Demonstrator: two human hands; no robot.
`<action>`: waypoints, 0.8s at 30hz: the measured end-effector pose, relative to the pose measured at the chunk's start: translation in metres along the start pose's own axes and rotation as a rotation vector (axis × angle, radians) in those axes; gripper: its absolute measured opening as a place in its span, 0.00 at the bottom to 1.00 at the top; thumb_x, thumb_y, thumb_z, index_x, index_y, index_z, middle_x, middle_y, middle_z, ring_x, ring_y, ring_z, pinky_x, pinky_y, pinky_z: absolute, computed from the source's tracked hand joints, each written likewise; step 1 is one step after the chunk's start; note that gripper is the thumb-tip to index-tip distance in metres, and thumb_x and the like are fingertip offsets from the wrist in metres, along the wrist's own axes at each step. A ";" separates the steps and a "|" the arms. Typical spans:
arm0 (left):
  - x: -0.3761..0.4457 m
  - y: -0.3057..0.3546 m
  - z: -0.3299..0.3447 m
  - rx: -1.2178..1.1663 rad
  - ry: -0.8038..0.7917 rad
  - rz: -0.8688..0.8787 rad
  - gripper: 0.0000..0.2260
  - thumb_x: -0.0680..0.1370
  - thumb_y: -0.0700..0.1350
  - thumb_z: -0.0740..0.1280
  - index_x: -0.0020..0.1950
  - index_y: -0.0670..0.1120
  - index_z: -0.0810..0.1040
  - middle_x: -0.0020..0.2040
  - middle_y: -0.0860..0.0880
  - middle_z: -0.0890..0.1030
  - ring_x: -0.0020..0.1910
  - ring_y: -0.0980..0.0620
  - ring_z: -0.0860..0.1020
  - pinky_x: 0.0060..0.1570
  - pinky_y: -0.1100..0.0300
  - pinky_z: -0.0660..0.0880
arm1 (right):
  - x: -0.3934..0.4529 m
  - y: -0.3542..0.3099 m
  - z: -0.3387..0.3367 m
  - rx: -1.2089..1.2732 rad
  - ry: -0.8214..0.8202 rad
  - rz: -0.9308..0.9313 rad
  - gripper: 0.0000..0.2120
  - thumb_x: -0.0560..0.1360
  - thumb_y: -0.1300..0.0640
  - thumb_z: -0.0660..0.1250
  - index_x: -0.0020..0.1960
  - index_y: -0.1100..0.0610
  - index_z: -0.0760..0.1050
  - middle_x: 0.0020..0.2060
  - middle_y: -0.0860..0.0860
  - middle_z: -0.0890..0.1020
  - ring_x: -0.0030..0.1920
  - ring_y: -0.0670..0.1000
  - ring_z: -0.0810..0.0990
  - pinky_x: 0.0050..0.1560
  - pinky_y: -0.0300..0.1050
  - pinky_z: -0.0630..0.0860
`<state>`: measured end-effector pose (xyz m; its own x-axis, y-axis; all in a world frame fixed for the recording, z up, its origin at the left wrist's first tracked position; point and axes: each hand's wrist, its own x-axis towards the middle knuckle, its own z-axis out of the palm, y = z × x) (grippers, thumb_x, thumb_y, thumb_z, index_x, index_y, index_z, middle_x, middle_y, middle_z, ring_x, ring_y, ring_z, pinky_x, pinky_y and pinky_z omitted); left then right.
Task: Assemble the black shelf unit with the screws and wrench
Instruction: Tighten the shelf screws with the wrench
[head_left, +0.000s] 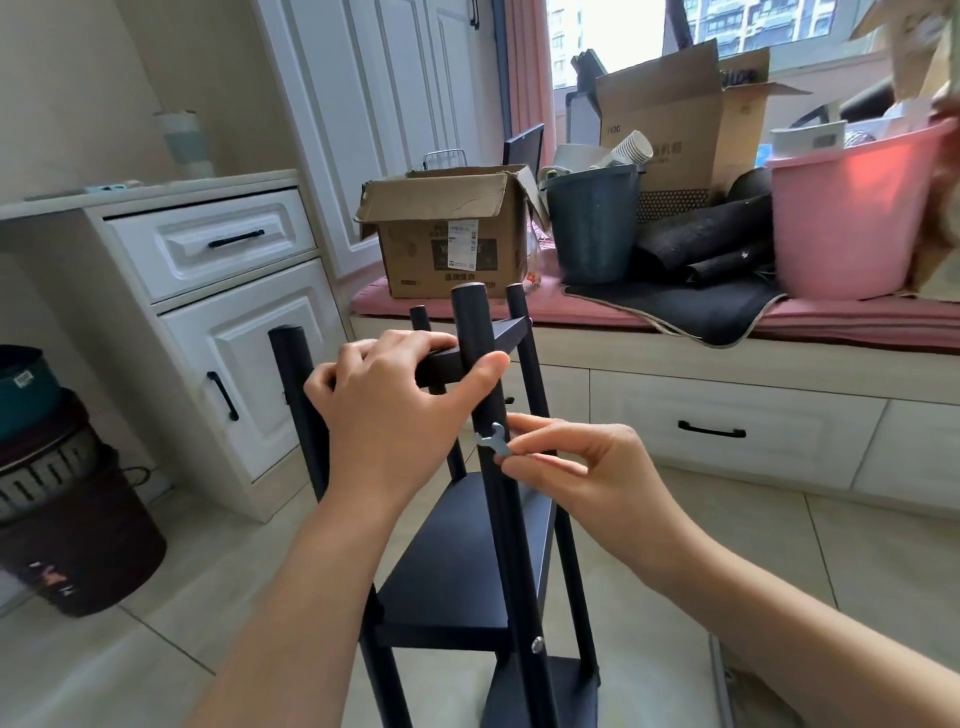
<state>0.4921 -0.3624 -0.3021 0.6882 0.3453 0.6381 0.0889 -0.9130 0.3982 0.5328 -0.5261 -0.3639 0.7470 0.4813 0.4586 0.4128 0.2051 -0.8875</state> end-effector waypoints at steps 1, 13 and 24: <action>-0.001 0.001 0.000 -0.025 0.023 0.013 0.23 0.73 0.72 0.56 0.54 0.60 0.81 0.57 0.60 0.80 0.62 0.54 0.72 0.64 0.51 0.56 | 0.000 -0.001 -0.002 0.002 0.021 -0.012 0.10 0.71 0.64 0.74 0.43 0.50 0.86 0.49 0.43 0.86 0.55 0.43 0.83 0.58 0.38 0.78; -0.012 -0.012 0.004 -0.094 0.142 0.086 0.15 0.69 0.69 0.65 0.44 0.59 0.74 0.42 0.64 0.74 0.50 0.62 0.65 0.56 0.62 0.55 | 0.003 0.011 -0.002 -0.085 0.088 0.140 0.04 0.75 0.64 0.72 0.43 0.57 0.83 0.35 0.52 0.86 0.41 0.58 0.84 0.51 0.50 0.81; -0.026 0.005 0.019 -0.369 0.286 0.075 0.10 0.69 0.56 0.69 0.43 0.52 0.81 0.42 0.61 0.78 0.49 0.61 0.69 0.61 0.67 0.57 | 0.003 0.009 -0.007 -0.139 0.127 0.124 0.01 0.76 0.60 0.71 0.46 0.57 0.81 0.35 0.52 0.85 0.39 0.52 0.84 0.42 0.42 0.80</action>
<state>0.4880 -0.3799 -0.3296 0.4526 0.3748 0.8091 -0.2510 -0.8172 0.5189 0.5423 -0.5284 -0.3697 0.8525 0.3828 0.3559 0.3745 0.0275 -0.9268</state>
